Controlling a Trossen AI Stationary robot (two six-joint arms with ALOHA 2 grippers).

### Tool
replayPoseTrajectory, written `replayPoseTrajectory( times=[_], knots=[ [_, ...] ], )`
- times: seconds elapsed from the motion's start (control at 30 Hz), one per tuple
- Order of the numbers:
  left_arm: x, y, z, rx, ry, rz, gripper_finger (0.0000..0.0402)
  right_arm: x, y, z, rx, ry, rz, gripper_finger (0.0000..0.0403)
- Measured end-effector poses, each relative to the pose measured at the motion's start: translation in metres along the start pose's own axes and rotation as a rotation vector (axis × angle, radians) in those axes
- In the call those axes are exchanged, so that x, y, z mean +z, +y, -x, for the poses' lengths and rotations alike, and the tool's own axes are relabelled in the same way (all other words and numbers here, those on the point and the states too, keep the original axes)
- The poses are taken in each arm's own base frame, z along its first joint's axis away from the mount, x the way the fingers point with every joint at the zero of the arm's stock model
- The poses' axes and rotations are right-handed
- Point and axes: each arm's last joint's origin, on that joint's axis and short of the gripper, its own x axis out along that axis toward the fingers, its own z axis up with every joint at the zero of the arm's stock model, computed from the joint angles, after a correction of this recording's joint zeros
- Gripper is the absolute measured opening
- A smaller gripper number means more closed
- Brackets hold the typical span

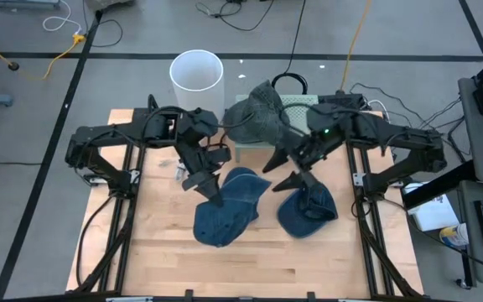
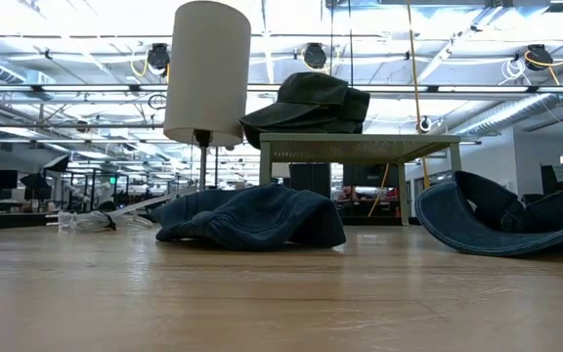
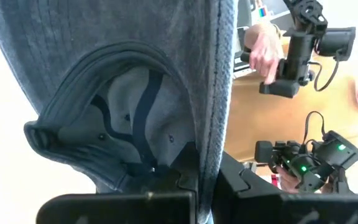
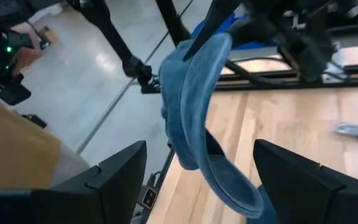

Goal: Pick & Place hat
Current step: Put the left blue cap on the shelf

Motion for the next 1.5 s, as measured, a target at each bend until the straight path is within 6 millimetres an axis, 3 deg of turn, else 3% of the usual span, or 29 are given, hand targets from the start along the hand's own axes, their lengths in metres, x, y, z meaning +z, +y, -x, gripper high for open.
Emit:
replayPoseTrajectory(
  times=[0.33,0.43,0.57,0.7,0.9,1.07,1.2,1.5],
  knots=[
    [0.0,0.0,0.0,0.0,-0.001,-0.024,0.0009,-0.009,0.004,-0.031,0.046,0.077,0.0,0.0264],
    [0.0,0.0,0.0,-0.001,0.0,-0.026,0.0009,-0.008,0.007,-0.032,0.054,0.07,0.008,0.0219],
    [0.0,0.0,0.0,0.004,-0.004,-0.027,0.001,-0.008,0.011,-0.033,0.065,0.063,0.007,0.0124],
    [0.003,0.0,0.001,0.018,-0.034,-0.045,0.0048,-0.009,0.016,-0.035,0.086,0.07,0.017,0.0019],
    [0.006,0.002,0.003,0.056,-0.082,-0.089,0.0133,-0.013,0.027,-0.033,0.111,0.096,0.015,0.0007],
    [0.007,0.003,0.005,0.067,-0.087,-0.161,0.0211,-0.017,0.046,-0.011,0.126,0.119,-0.098,0.0005],
    [0.01,0.007,0.01,0.106,-0.117,-0.208,0.0259,-0.018,0.057,0.012,0.029,0.08,-0.277,0.0005],
    [0.008,-0.001,0.026,0.342,-0.259,-0.446,0.0288,-0.021,0.077,0.084,-0.174,-0.152,-0.502,0.0004]
  ],
)
